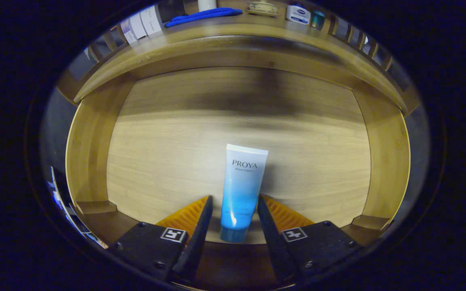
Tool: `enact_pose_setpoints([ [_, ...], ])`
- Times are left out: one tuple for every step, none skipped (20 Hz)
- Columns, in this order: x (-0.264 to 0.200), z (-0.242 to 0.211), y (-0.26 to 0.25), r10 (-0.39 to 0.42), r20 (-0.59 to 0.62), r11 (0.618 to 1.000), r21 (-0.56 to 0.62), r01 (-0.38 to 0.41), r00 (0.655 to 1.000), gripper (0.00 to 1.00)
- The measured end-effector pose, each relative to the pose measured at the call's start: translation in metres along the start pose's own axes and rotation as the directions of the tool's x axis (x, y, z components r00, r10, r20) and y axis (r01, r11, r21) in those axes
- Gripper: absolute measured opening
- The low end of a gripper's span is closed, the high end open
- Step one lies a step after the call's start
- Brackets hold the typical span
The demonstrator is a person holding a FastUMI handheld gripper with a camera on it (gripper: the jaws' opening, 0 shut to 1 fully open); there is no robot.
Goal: Pull open the drawer, take out the items inside it, and place them on the countertop above the cabinet.
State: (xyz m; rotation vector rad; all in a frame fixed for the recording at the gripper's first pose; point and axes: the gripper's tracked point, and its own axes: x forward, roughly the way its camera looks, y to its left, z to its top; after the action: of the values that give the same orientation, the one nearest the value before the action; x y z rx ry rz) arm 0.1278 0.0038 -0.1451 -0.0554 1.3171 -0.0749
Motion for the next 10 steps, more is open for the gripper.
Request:
enact_pose_setpoints([
  [0.001, 0.002, -0.003, -0.01, 0.009, 1.0, 0.005, 0.01, 1.0, 0.68],
  [0.001, 0.001, -0.004, -0.008, 0.009, 1.0, 0.005, 0.008, 1.0, 0.58],
  [-0.003, -0.001, -0.003, 0.006, 0.014, 1.0, -0.003, -0.006, 1.0, 0.5],
  [-0.002, 0.002, -0.004, 0.005, 0.025, 1.0, -0.005, -0.005, 1.0, 0.47],
  [-0.006, 0.004, -0.003, 0.016, 0.041, 1.0, -0.009, -0.015, 0.999, 0.46],
  [-0.012, 0.005, 0.0, 0.031, 0.051, 0.999, -0.009, -0.031, 0.998, 0.45],
  [-0.019, 0.006, 0.001, 0.048, 0.062, 0.999, -0.013, -0.047, 0.997, 0.44],
  [-0.026, 0.008, 0.002, 0.058, 0.075, 0.998, -0.023, -0.056, 0.995, 0.43],
  [-0.034, 0.009, 0.001, 0.06, 0.091, 0.998, -0.038, -0.056, 0.994, 0.43],
  [-0.042, 0.013, -0.001, 0.058, 0.112, 0.998, -0.045, -0.053, 0.992, 0.42],
])
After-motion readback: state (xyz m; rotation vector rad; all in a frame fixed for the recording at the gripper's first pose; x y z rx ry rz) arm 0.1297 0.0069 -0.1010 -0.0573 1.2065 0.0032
